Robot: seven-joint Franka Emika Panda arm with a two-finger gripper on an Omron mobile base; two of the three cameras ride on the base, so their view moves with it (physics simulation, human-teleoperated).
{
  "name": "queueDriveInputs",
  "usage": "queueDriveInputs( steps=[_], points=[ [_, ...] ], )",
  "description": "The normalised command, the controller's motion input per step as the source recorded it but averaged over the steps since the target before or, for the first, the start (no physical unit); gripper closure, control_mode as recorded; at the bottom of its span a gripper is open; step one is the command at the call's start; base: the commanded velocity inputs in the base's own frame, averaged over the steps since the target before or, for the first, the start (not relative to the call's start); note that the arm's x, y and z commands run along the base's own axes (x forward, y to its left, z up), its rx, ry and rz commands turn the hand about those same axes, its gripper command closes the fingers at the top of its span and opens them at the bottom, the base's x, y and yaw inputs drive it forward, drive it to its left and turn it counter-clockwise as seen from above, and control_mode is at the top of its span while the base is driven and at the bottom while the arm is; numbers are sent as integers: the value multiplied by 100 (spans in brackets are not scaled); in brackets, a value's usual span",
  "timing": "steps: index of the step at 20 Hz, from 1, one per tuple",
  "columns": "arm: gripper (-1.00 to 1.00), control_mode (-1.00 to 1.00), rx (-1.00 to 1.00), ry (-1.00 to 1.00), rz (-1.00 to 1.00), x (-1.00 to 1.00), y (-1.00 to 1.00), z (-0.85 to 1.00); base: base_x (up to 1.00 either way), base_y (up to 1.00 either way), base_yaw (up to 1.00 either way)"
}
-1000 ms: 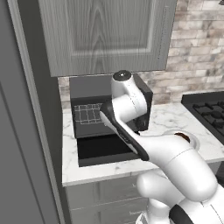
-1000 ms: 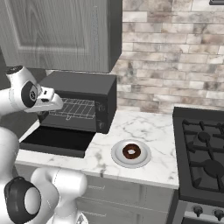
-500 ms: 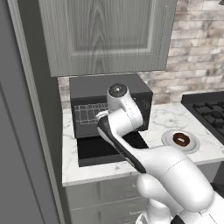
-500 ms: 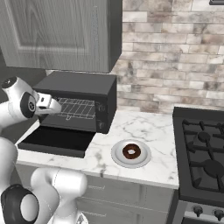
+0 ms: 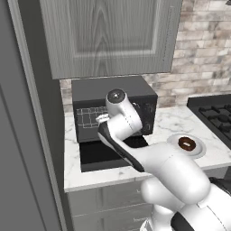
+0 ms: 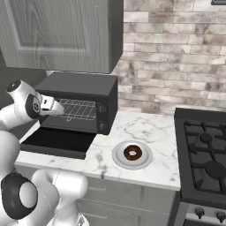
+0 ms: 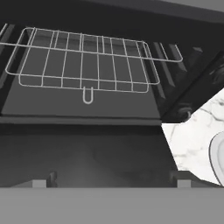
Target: Pick up the bagel from the plate, place it on the toaster oven rack, close the door, and set the timer.
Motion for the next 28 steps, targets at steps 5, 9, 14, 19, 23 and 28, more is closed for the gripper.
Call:
queueDriveInputs(
  steps=[5, 9, 14, 19, 23, 28],
  points=[
    [-100, -100, 0, 0, -5, 33, 4, -19, 0, 0, 0],
    [-100, -100, 0, 0, -3, 28, 0, -30, 0, 0, 0],
    [-100, -100, 0, 0, -2, 24, 0, -32, 0, 0, 0],
    [-100, -100, 0, 1, 0, 26, 0, -26, 0, 0, 0],
    [-100, -100, 0, 1, 0, 25, 0, -22, 0, 0, 0],
    [-100, -100, 0, 5, 0, 27, 0, -19, 0, 0, 0]
  ],
)
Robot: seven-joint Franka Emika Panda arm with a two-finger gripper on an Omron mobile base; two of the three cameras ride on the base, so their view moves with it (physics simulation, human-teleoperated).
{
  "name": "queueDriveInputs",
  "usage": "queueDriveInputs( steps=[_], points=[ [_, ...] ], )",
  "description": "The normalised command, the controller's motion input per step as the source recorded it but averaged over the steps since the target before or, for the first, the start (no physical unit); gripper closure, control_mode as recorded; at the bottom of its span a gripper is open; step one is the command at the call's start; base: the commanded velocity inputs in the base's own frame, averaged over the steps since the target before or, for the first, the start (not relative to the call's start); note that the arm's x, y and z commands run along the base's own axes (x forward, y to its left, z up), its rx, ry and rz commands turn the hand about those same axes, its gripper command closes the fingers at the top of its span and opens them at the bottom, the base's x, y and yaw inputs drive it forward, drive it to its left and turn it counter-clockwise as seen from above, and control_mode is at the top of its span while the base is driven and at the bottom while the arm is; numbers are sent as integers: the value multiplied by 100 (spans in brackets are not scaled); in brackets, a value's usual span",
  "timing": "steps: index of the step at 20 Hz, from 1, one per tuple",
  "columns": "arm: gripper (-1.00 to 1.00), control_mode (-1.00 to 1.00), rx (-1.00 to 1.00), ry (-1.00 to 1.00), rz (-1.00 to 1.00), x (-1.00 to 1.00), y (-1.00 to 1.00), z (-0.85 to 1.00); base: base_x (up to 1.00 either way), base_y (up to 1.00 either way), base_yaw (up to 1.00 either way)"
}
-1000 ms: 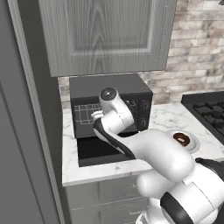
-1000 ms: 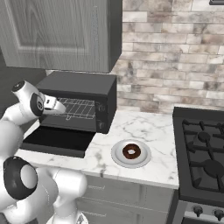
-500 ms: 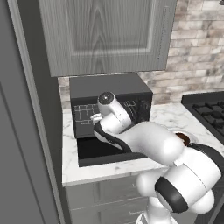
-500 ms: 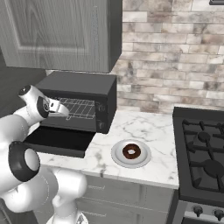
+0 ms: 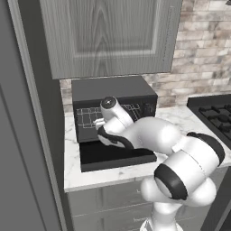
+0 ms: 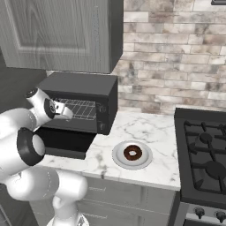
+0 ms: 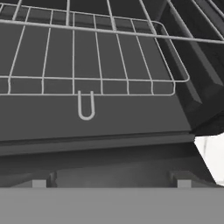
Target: Pick up the bagel from the plate, place it on the toaster oven rack, close the door, and set the timer.
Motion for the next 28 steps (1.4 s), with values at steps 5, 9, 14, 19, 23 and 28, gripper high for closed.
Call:
queueDriveInputs(
  steps=[5, 9, 14, 19, 23, 28],
  points=[
    [-100, -100, 0, 5, 0, 21, 0, -19, 0, 0, 0],
    [-100, -100, 0, 3, 0, 13, 4, -14, 0, 0, 0],
    [-100, -100, 0, 0, 0, 4, 11, -15, 0, 0, 0],
    [-100, -100, 0, 0, 0, 2, 7, -14, 0, 0, 0],
    [-100, -100, 0, 0, 0, 8, 0, -7, 0, 0, 0],
    [-100, -100, 0, 0, 0, 16, 0, -2, 0, 0, 0]
  ],
)
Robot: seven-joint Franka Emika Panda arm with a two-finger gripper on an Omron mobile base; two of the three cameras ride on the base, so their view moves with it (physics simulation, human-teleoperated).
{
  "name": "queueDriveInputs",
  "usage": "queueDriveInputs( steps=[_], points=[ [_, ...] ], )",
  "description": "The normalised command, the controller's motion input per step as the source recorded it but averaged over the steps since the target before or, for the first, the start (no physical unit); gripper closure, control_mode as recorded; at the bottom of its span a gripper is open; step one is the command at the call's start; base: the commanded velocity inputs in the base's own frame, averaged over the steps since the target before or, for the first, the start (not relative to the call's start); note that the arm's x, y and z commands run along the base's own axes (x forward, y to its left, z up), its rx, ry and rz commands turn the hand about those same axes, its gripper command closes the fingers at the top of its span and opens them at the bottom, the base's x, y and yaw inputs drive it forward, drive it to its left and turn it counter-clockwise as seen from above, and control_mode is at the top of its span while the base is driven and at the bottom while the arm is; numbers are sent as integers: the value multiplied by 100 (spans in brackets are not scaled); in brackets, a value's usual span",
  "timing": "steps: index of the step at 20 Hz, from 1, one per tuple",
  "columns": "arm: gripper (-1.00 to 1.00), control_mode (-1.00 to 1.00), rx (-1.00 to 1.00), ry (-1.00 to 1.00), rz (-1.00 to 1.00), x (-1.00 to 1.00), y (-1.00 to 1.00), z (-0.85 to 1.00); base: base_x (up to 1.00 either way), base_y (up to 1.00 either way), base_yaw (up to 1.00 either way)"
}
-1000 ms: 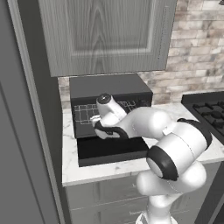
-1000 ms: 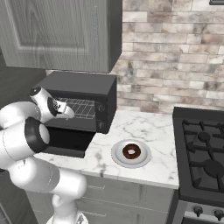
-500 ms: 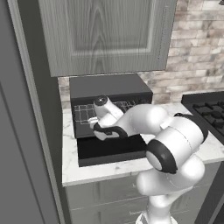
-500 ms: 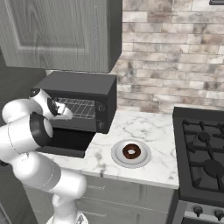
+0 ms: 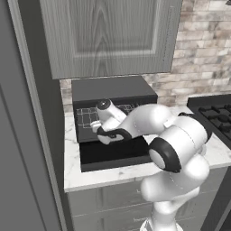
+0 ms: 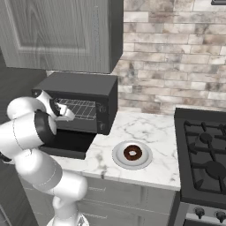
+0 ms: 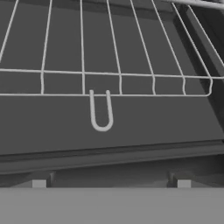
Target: Pick up the bagel from the plate, place it on the toaster oven rack, close the door, and set the timer.
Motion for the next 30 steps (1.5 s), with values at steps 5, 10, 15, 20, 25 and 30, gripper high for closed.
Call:
queueDriveInputs(
  steps=[5, 10, 15, 20, 25, 30],
  points=[
    [-100, -100, 0, 0, 0, 20, 0, 0, 0, 0, 0],
    [-100, -100, 0, 0, 0, 15, 0, -5, 0, 0, 0],
    [-100, -100, 0, 0, 0, 12, 0, -20, 0, 0, 0],
    [-100, -100, 0, 0, 0, 13, 0, -24, 0, 0, 0],
    [-100, -100, 0, 0, 0, 19, 0, -5, 0, 0, 0],
    [-100, -100, 0, 0, 0, 23, 0, 0, 0, 0, 0]
  ],
)
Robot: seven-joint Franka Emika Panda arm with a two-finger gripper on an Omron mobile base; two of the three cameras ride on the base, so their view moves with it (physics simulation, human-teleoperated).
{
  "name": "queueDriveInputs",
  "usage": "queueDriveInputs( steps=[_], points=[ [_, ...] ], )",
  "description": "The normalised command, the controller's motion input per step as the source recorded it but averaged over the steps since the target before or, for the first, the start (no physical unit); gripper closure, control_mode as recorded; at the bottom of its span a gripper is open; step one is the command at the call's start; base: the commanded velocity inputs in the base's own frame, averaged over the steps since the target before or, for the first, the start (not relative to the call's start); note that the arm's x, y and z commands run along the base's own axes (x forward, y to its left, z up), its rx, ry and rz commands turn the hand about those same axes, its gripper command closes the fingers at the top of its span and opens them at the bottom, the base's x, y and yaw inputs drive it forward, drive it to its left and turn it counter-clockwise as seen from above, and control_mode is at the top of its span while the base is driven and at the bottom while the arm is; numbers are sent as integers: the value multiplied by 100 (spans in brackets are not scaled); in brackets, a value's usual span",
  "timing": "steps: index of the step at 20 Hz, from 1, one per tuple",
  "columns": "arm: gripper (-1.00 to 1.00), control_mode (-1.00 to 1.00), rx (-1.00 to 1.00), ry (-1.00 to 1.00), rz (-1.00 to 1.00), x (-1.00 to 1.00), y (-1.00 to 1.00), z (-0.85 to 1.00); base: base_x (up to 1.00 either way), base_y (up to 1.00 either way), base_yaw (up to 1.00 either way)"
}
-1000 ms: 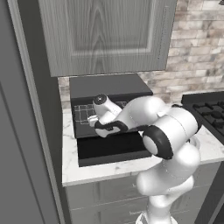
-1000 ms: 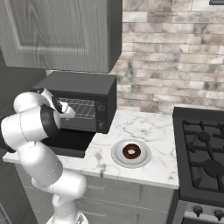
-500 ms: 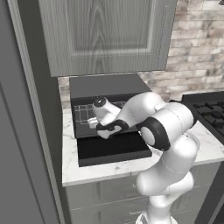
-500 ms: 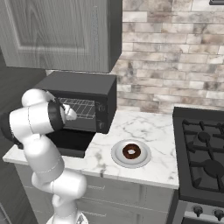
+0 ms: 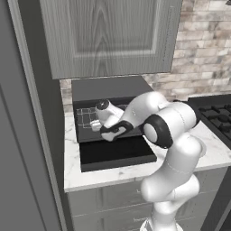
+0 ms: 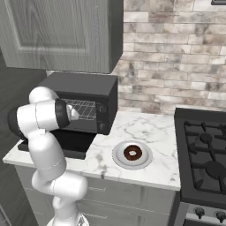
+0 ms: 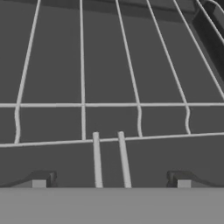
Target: Pick up the bagel from the plate, place it on the toaster oven rack, close the door, and set the timer.
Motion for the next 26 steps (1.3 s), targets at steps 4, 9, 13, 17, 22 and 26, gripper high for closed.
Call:
queueDriveInputs(
  steps=[4, 9, 13, 17, 22, 26],
  points=[
    [-100, -100, 0, 0, 0, 24, 0, -1, 0, 0, 0],
    [-100, -100, 0, 0, 0, 20, 0, -9, 0, 0, 0],
    [-100, -100, 0, 0, 0, 14, 0, -19, 0, 0, 0],
    [-100, -100, 0, 0, 0, 14, 0, -22, 0, 0, 0],
    [100, -100, 0, 0, 0, 18, 0, -12, 0, 0, 0],
    [100, -100, 3, 0, 0, 3, 0, -7, 0, 0, 0]
  ],
)
